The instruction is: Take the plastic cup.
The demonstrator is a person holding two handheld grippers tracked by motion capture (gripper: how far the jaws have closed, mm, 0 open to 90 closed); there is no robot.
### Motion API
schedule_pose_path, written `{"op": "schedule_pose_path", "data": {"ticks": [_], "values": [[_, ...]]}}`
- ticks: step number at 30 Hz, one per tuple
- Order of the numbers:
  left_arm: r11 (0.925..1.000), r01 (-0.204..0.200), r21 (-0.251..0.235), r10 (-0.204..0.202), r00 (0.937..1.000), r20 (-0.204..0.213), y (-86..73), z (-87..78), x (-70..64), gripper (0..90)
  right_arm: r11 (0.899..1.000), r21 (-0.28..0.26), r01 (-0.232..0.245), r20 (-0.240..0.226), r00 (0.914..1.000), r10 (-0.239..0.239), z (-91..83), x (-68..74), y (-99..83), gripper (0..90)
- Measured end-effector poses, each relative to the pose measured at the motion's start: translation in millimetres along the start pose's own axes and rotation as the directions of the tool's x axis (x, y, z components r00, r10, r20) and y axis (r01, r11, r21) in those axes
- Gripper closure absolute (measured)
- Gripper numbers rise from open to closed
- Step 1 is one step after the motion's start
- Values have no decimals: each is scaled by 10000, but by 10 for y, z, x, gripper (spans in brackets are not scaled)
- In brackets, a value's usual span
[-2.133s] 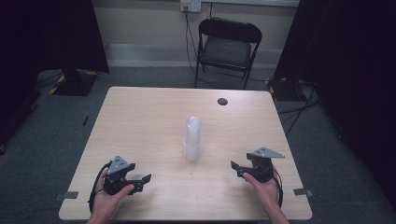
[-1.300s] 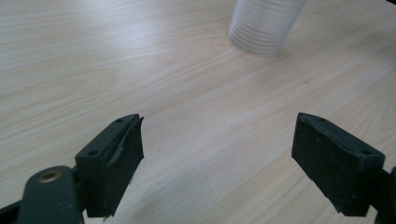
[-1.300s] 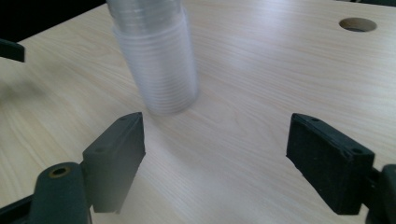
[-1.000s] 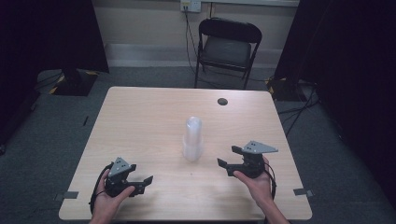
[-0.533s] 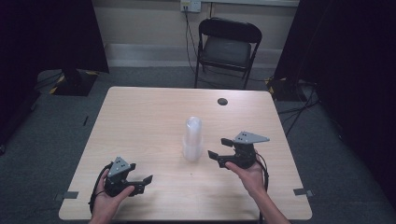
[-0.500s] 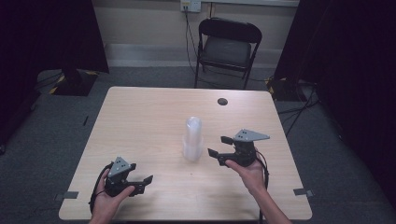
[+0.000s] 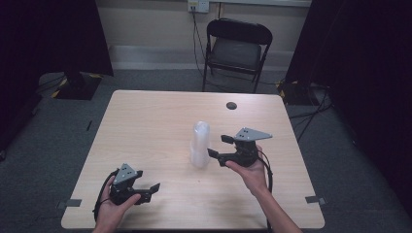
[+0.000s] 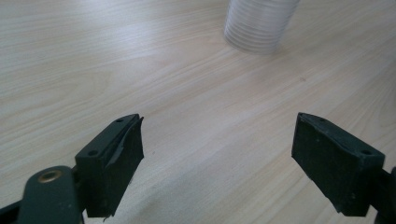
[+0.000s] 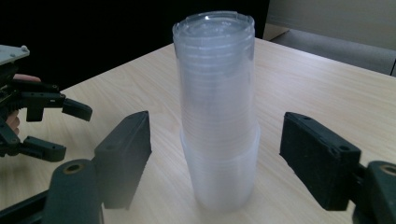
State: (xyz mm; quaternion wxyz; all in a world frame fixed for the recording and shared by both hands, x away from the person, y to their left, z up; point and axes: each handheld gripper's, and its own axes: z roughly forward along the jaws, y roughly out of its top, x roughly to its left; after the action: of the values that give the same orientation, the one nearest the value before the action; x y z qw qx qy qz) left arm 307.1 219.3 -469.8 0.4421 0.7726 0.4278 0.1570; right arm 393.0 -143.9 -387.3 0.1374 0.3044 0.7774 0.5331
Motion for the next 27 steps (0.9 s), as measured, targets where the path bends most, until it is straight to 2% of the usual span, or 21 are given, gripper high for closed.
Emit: {"op": "schedule_pose_path", "data": {"ticks": [10, 12, 13, 17, 27], "values": [[10000, 70, 13, -70, 10000, -54, -1, -4, 14, 164, 9999, -77, 116, -82, 9999, -116, 271, -41, 151, 170], [10000, 53, 17, -53, 10000, -35, -1, -4, 14, 164, 9999, -66, 88, -72, 9999, -88, 302, -52, 155, 162], [10000, 48, 55, -48, 10000, -9, -2, -4, 13, 165, 10000, -39, -52, -92, 9999, 52, 373, -73, 148, 143], [10000, 32, 66, -32, 10000, 7, -5, -12, 16, 166, 10000, 92, -15, -90, 10000, 16, 503, -94, 118, 143], [9999, 138, 98, -137, 9999, -4, -8, -15, 25, 171, 9997, 205, 167, -186, 9997, -163, 692, -69, 110, 176]]}}
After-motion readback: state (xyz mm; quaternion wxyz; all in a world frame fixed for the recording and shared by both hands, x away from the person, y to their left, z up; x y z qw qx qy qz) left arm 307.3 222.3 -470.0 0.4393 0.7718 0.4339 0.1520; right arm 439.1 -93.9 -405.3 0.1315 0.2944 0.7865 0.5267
